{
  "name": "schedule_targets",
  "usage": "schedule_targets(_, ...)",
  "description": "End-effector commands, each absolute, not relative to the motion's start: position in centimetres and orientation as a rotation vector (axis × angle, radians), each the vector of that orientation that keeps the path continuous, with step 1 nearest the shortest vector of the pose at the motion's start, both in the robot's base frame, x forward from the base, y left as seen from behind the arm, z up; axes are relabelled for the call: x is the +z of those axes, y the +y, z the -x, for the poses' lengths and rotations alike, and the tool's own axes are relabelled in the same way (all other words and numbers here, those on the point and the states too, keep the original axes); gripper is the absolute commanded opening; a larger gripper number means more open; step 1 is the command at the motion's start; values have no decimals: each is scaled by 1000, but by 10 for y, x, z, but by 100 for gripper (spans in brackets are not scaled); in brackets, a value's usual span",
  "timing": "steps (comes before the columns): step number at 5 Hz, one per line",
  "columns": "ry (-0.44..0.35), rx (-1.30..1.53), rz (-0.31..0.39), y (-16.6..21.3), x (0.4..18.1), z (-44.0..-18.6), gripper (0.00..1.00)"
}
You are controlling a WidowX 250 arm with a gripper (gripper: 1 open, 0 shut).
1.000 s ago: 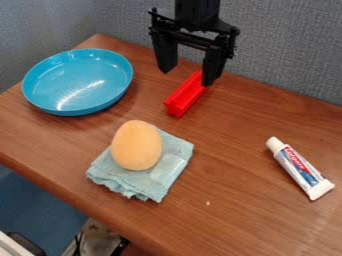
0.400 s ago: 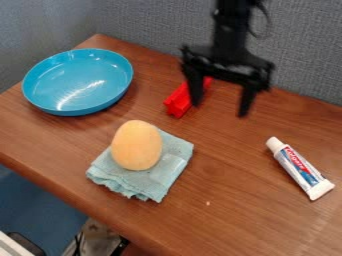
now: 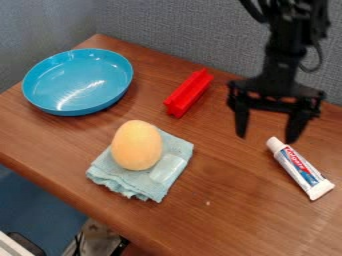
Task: Put the toothpaste on the blue plate
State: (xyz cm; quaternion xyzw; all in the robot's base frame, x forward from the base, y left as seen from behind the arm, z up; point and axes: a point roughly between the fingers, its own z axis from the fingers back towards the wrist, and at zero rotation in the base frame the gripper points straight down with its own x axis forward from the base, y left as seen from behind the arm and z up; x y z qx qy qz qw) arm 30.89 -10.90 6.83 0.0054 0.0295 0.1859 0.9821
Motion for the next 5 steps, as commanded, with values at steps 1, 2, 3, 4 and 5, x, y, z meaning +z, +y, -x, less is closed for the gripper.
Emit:
schedule_targets(1,-13,524,12,-128,71,-320,100)
schedule_targets(2,-31,646,18,-133,60,-324,100)
schedule_targets(3,-36,736,9,-134,51,-328,100)
schedule_targets(4,-41,769,-4,-135,42,-332,100)
schedule_targets(5,-46,784,-17,-137,34,-335,100)
